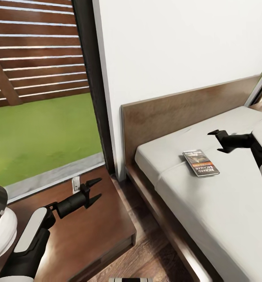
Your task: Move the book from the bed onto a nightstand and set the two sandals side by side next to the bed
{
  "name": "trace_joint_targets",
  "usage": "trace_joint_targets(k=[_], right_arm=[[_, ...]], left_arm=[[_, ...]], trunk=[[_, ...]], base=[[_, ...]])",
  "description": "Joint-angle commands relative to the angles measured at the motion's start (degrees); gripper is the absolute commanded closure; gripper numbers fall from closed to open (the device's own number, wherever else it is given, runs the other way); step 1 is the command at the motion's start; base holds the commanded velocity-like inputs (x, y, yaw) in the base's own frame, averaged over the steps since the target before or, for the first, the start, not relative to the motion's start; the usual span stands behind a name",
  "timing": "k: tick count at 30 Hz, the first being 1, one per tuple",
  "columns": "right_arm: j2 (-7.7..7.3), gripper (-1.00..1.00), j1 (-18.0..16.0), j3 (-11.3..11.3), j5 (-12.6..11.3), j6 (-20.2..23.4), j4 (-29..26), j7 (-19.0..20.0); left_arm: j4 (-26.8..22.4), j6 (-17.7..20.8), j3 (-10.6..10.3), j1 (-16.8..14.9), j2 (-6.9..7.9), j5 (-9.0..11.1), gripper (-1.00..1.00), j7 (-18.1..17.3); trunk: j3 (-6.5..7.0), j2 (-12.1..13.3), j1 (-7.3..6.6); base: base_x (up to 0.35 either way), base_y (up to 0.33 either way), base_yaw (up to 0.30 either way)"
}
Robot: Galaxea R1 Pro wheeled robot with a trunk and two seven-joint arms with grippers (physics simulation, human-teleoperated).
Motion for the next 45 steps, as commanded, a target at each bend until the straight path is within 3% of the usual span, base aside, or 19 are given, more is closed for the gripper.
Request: trace_joint_targets(k=[1, 18, 32, 45], right_arm=[[0.01, -1.0, -0.02, -0.15, -0.56, -0.21, 0.01, -0.2], [-0.08, -1.0, 0.11, -0.12, -0.37, -2.68, 1.01, 5.17], [-0.28, -1.0, 0.24, 0.05, -0.02, -5.78, 8.66, 16.76], [-0.26, -1.0, 0.24, 0.23, 0.06, -7.91, 11.58, 18.08]], left_arm=[[-0.05, 0.23, 0.05, -0.03, -0.01, 0.62, -1.0, 0.58], [-0.87, 1.13, -0.01, 0.03, 0.07, 0.64, -1.0, 0.58], [-1.8, 1.17, -0.01, 0.17, 0.21, 0.63, -1.0, 0.63], [-1.89, 1.79, -0.01, 0.39, 0.46, 0.63, -1.0, 0.65]], trunk=[[-0.14, -0.02, -0.01], [-0.76, -0.02, -0.01], [-0.77, -0.02, -0.01], [-0.77, -0.02, -0.01]], base=[[0.0, 0.0, 0.0], [0.0, 0.0, 0.0], [0.0, 0.0, 0.0], [0.0, 0.0, 0.0]])
